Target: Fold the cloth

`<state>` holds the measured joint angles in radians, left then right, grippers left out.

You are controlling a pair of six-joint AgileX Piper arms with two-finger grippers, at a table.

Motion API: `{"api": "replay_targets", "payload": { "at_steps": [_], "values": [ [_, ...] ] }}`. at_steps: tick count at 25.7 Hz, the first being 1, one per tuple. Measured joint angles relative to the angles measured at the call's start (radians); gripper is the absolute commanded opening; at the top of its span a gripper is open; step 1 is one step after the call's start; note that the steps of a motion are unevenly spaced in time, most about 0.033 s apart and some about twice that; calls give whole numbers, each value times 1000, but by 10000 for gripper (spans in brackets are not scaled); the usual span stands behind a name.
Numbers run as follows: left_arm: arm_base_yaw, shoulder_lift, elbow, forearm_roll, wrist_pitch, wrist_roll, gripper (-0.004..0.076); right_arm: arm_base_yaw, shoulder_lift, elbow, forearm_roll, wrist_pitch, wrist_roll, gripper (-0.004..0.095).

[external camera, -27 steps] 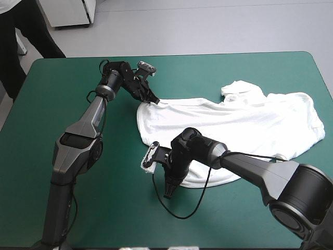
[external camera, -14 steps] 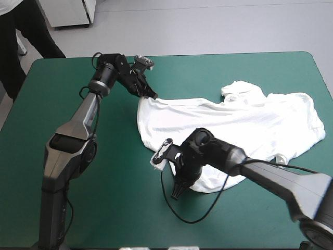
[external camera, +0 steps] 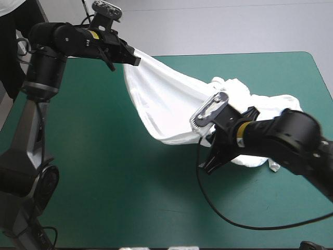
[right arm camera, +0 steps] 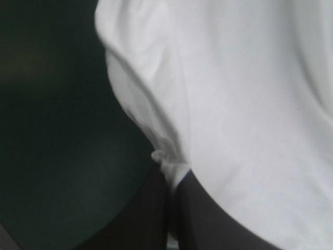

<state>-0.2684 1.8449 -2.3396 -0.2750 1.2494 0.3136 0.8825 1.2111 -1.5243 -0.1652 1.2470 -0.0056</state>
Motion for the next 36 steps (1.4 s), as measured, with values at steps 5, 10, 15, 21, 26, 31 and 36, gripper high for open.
{"api": "replay_targets", "payload": {
  "at_steps": [5,10,15,21,26,31,36],
  "values": [
    [0,-163,3,-5,1,-40,-10,0,-59,-225,-41,1,6,-8],
    [0,-352,3,-32,-23,-48,-10,0,-76,-424,-74,2,-1,-8],
    [0,-526,0,-41,-130,-46,-10,0,-76,-560,-131,1,-1,-8],
    [0,-666,-6,-46,-262,-29,-10,0,-76,-633,-175,-149,11,-8],
    [0,-739,-15,-54,-324,-28,-10,0,-76,-672,-223,-389,53,-8],
    [0,-740,-15,-90,-325,-26,-10,0,-76,-676,-228,-501,54,-8],
    [0,-660,-15,-107,-364,-26,-10,0,-32,-679,-357,-514,118,-17]
  ]
}}
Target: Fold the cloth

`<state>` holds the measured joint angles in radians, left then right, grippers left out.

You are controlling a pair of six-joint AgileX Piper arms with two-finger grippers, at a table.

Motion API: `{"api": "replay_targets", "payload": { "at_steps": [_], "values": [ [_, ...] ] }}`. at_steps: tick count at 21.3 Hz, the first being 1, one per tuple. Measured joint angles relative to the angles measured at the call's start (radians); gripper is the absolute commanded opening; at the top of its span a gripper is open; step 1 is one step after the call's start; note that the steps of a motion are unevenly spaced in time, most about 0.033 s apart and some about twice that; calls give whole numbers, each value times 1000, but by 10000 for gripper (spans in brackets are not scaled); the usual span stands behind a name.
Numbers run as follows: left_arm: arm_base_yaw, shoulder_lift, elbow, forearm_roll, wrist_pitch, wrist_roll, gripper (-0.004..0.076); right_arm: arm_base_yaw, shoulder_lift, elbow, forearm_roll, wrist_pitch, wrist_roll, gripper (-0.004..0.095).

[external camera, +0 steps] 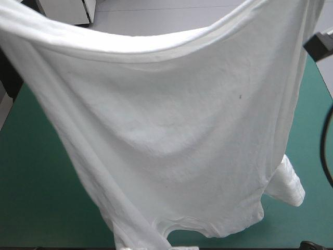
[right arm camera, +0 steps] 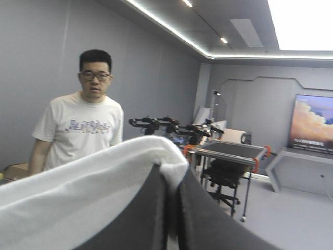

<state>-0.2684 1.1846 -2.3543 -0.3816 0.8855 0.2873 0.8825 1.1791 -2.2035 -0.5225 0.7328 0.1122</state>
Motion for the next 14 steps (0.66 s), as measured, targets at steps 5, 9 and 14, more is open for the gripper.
{"api": "replay_targets", "payload": {
  "at_steps": [5,9,14],
  "values": [
    [0,188,10,-1,-155,0,-10,-33,150,-60,-396,48,230,-17],
    [0,295,12,17,-335,21,-10,-262,328,-220,-341,4,240,-17],
    [0,496,-68,17,-652,38,-9,-615,623,-478,55,-273,172,-17]
  ]
}}
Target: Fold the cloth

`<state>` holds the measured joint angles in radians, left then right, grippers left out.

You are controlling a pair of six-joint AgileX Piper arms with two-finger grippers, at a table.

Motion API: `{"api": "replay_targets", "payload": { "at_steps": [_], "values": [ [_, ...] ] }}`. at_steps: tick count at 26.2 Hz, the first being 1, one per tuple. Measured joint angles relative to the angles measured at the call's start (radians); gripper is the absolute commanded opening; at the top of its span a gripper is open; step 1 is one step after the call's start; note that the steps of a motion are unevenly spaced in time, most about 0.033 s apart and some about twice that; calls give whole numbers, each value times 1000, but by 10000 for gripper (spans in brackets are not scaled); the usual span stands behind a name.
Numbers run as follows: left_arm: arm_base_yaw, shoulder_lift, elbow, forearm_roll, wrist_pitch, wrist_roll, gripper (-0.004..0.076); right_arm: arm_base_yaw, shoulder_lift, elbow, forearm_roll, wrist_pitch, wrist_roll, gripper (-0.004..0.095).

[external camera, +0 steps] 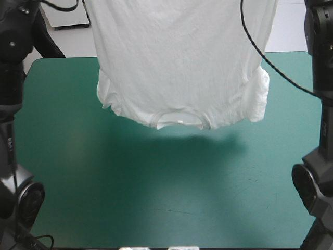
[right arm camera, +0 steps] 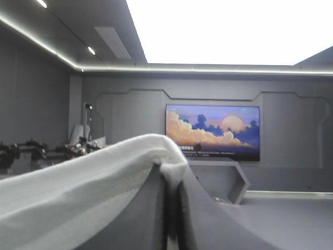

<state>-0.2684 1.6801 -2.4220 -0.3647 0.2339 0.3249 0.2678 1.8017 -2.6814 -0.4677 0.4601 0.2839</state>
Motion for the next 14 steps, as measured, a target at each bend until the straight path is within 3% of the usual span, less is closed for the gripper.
{"api": "replay_targets", "payload": {
  "at_steps": [4,9,12,13,14],
  "values": [
    [12,164,-161,-6,-69,13,-9,-128,144,-111,220,-116,-68,-17],
    [74,324,-344,-93,-32,15,-9,-194,225,-140,383,-166,-150,-17],
    [117,384,-375,-153,148,16,-10,-194,274,-144,474,-28,-235,-17],
    [135,401,-378,-162,302,19,-10,-194,291,-140,506,78,-270,-17],
    [141,409,-378,-164,369,20,-10,-194,297,-127,513,139,-290,-17]
  ]
}}
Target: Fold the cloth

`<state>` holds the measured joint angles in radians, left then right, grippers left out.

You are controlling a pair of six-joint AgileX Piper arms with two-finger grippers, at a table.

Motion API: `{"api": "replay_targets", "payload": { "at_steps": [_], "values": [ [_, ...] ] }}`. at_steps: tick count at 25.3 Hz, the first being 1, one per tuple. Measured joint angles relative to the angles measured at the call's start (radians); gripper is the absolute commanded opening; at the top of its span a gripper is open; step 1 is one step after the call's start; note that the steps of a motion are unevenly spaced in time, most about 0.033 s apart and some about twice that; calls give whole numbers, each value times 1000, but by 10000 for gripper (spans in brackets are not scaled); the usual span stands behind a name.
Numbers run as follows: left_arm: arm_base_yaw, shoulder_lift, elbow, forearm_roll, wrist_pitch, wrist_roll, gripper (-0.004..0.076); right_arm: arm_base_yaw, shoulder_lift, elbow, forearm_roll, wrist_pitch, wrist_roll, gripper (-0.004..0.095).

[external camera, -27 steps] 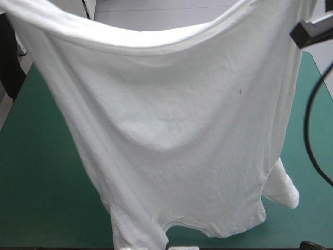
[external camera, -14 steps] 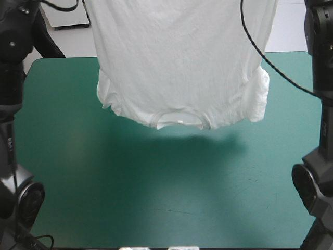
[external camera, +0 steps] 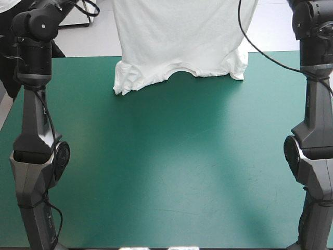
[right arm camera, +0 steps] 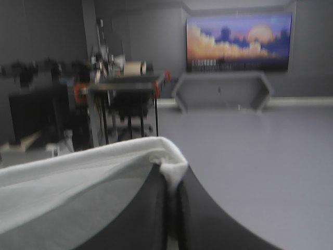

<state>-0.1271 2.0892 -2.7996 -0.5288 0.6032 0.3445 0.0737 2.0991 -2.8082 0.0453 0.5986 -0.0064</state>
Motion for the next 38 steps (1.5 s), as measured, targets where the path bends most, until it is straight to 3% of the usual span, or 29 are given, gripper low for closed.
{"api": "replay_targets", "payload": {
  "at_steps": [1,4,5,7,12,18,26,32,38],
  "values": [
    [13,19,0,-1,168,-17,-10,0,4,29,11,105,-32,-17],
    [28,46,0,3,400,-69,-10,0,-4,91,20,194,-70,-17],
    [30,61,3,13,539,-90,-10,0,-24,156,30,229,-93,-17],
    [30,74,21,26,647,-133,-10,-1,-77,303,55,284,-143,-17],
    [30,22,202,32,647,-181,-10,-1,-257,726,69,346,-179,-17],
    [1,-268,790,98,646,-159,-10,-1,-421,1087,91,381,-182,-17],
    [-105,-604,1389,140,645,-114,-10,72,-665,1430,89,457,-181,-16],
    [-111,-749,1580,146,637,-110,-10,162,-816,1626,87,520,-141,-15],
    [-111,-843,1740,146,630,-110,-10,180,-859,1806,80,573,-109,-15]
  ]
}}
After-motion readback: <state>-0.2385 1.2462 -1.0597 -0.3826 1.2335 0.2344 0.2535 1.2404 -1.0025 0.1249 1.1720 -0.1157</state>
